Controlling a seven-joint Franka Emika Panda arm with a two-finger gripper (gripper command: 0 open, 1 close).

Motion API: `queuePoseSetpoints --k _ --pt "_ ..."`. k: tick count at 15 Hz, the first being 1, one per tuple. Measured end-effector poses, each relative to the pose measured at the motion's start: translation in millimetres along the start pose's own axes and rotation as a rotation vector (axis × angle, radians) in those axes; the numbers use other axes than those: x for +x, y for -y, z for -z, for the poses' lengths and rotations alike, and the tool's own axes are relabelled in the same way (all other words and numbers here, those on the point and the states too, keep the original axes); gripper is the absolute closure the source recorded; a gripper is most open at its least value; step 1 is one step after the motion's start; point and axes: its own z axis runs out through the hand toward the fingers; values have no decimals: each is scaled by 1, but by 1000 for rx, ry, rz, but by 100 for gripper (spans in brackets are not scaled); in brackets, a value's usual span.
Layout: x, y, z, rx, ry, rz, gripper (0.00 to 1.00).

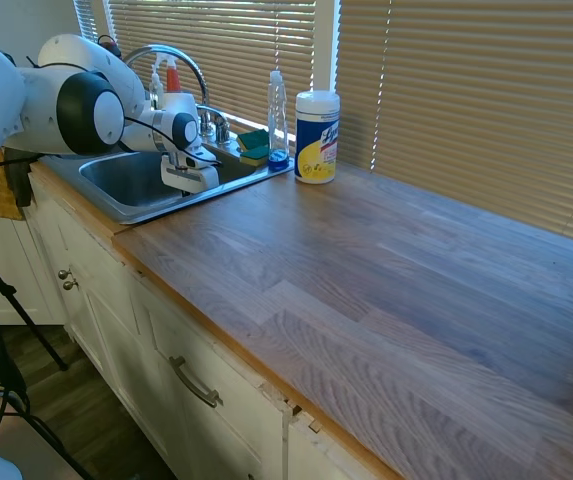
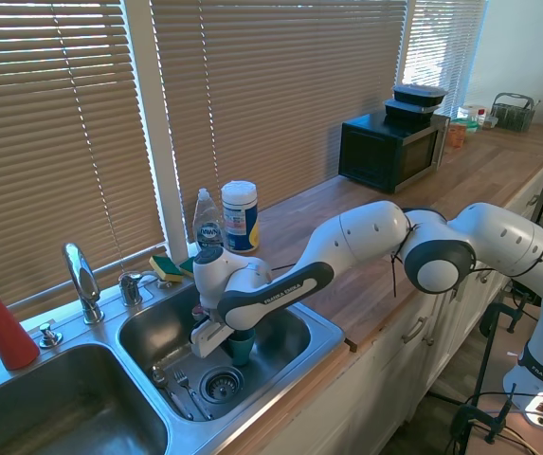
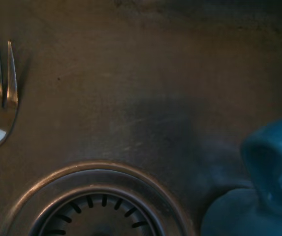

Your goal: Put the mug in the sink

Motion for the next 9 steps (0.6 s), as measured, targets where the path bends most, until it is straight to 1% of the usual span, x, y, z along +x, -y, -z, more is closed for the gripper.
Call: queuePoseSetpoints --k 6,9 --pt "2 2 8 14 -4 -3 0" --pt "4 4 25 33 -11 -3 0"
